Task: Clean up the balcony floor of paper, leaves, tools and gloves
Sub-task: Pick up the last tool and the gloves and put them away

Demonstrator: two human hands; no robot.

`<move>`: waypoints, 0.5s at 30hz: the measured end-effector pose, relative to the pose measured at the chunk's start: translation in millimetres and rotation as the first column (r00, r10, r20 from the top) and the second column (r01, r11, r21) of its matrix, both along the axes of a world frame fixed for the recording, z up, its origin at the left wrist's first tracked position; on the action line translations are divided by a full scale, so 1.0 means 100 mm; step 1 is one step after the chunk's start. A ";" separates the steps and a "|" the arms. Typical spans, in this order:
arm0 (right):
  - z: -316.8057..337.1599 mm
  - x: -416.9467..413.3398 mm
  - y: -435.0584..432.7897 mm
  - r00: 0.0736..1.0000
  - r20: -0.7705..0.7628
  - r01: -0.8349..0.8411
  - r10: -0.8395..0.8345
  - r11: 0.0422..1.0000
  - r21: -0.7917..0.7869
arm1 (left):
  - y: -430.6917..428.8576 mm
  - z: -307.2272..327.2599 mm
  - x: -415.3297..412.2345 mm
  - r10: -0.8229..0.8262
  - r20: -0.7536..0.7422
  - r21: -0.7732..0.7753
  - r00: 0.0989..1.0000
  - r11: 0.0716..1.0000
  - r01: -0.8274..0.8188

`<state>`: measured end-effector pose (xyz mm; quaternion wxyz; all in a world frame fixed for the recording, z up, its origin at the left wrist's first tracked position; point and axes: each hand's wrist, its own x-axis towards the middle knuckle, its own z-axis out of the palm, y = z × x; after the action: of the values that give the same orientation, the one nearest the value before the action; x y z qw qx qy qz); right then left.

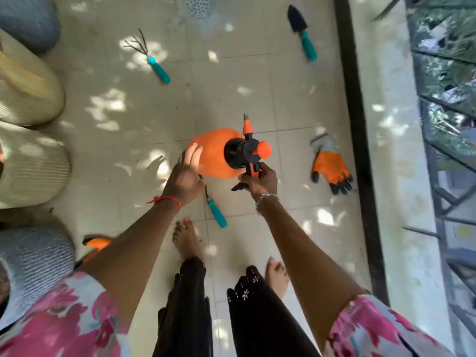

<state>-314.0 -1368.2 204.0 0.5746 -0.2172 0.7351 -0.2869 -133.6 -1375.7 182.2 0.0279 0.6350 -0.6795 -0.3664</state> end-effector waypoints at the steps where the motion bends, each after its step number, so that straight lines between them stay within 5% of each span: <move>1: 0.10 -0.19 0.13 1.000 -0.023 -0.005 0.005 1.000 -0.020 | 0.06 0.08 -0.17 0.034 -0.003 0.059 0.999 0.998 -0.033; 6: 0.56 -1.18 0.93 0.993 -0.116 0.008 -0.014 0.998 -0.056 | 0.64 0.43 -1.23 0.099 -0.154 0.233 0.983 0.971 -0.061; 15: 1.02 -2.28 2.95 0.941 -0.276 0.181 -0.195 0.980 -0.076 | 2.23 0.45 -2.48 0.047 -0.398 0.439 0.916 0.887 0.146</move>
<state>-541.7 -1073.2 305.9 0.4283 -0.1987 0.8195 -0.3248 -381.9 -1152.3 226.8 0.0046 0.5177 -0.5695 -0.6385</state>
